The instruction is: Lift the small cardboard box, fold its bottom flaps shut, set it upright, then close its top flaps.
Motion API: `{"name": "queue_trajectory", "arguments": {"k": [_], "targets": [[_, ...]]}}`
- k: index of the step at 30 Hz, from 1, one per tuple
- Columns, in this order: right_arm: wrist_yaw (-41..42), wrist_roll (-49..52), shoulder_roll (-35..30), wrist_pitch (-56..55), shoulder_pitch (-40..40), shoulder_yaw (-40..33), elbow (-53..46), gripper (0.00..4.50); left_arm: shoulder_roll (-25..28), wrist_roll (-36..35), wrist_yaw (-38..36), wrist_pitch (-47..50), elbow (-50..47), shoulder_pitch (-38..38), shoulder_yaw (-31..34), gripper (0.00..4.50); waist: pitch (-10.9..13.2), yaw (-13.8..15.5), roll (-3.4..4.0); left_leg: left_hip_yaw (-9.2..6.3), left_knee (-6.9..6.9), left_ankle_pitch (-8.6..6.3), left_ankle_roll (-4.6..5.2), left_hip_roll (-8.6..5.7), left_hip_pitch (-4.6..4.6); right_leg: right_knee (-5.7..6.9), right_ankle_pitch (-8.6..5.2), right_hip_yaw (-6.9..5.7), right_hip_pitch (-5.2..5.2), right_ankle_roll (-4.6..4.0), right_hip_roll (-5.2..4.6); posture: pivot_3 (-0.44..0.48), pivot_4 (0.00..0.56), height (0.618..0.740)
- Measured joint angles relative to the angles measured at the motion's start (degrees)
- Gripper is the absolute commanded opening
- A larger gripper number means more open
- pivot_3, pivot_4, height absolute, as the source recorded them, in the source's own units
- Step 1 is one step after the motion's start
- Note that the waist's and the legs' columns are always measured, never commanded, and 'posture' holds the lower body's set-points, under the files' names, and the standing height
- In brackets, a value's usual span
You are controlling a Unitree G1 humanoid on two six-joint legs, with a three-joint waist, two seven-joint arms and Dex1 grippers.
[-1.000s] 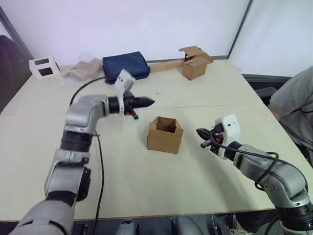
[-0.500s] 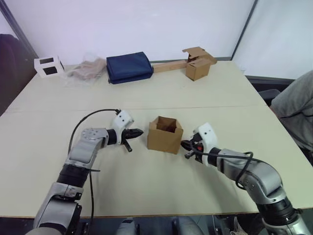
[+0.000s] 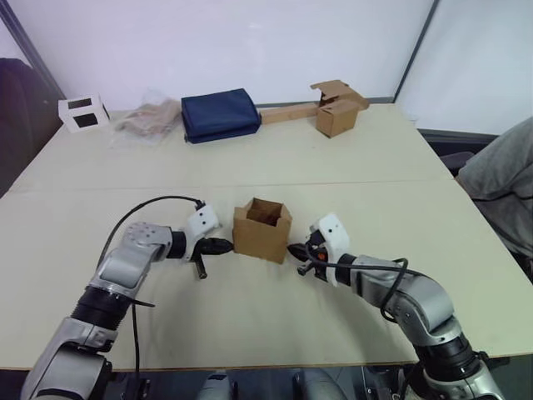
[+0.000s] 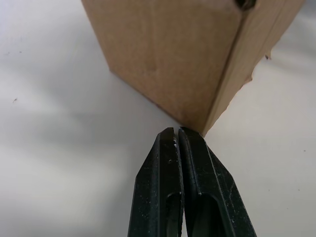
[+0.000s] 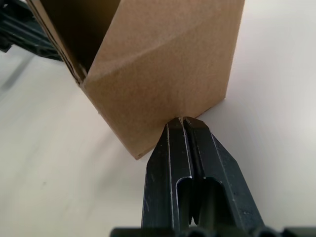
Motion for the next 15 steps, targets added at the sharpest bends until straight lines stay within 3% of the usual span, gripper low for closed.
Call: {"name": "queue_trajectory", "arguments": {"k": [15], "targets": [[3.45, -5.07, -0.38, 0.18, -0.41, 0.5, 1.48, 0.0, 3.32, -2.15, -6.17, 4.26, -4.11, 1.44, -0.86, 0.09, 0.0, -0.11, 0.0, 0.0, -0.02, 0.0, 0.0, 0.0, 0.0, 0.01, 0.0, 0.0, -0.01, 0.0, 0.01, 0.0, 0.15, 0.74]]}}
